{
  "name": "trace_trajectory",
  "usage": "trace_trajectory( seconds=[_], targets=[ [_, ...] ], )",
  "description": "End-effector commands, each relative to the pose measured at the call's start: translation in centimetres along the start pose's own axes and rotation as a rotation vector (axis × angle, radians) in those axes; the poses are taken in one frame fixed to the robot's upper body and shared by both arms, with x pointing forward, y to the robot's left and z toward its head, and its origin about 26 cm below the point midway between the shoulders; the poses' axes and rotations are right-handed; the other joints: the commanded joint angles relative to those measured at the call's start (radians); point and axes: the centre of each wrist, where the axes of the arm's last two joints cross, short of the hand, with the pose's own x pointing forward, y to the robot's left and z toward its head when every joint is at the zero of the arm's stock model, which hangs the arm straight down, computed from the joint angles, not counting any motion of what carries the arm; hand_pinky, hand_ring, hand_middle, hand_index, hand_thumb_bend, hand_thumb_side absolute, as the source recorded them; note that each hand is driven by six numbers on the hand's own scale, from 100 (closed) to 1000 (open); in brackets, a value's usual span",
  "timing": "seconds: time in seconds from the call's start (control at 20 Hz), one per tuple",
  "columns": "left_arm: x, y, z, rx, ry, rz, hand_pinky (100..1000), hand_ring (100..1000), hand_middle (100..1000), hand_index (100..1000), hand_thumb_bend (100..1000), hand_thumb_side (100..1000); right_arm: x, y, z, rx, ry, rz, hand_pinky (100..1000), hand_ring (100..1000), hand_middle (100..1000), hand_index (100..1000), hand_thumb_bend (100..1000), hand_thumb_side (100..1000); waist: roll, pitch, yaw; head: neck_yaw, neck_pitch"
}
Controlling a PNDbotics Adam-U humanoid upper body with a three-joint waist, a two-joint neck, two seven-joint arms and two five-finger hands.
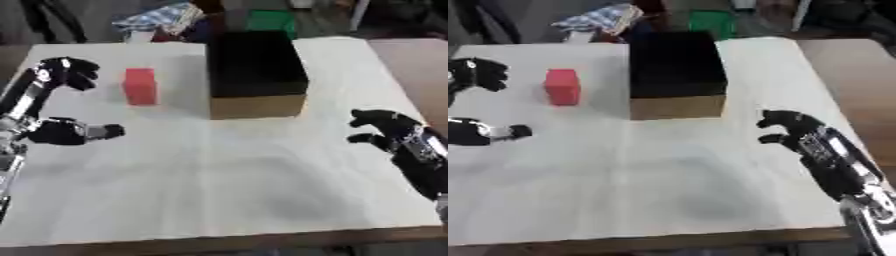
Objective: Pick up objects on the table and place them in the box.
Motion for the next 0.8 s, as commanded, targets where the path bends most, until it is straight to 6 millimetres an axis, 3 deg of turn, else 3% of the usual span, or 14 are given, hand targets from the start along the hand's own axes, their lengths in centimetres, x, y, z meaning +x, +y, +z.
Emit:
trace_trajectory(
  seconds=[0.05, 0.45, 0.8],
  targets=[
    [0.5, 1.8, -0.5, -0.012, -0.027, -0.073, 667, 632, 616, 745, 727, 100, 0.6, -0.4, -0.1, 0.001, -0.012, 0.018, 765, 1000, 718, 821, 100, 767, 0.003, -0.012, -0.003, -0.005, -0.006],
    [0.0, 4.3, -1.9, -0.052, -0.028, -0.206, 664, 612, 586, 716, 595, 103, 0.5, -0.4, -0.1, 0.006, -0.008, 0.02, 765, 1000, 717, 821, 100, 771, 0.006, -0.016, -0.011, -0.006, -0.009],
    [-0.8, 6.9, -4.5, -0.104, 0.0, -0.355, 670, 603, 576, 704, 593, 152, 0.4, -0.3, 0.0, 0.014, -0.003, 0.018, 765, 1000, 717, 821, 100, 771, 0.008, -0.021, -0.028, -0.003, -0.008]
  ],
)
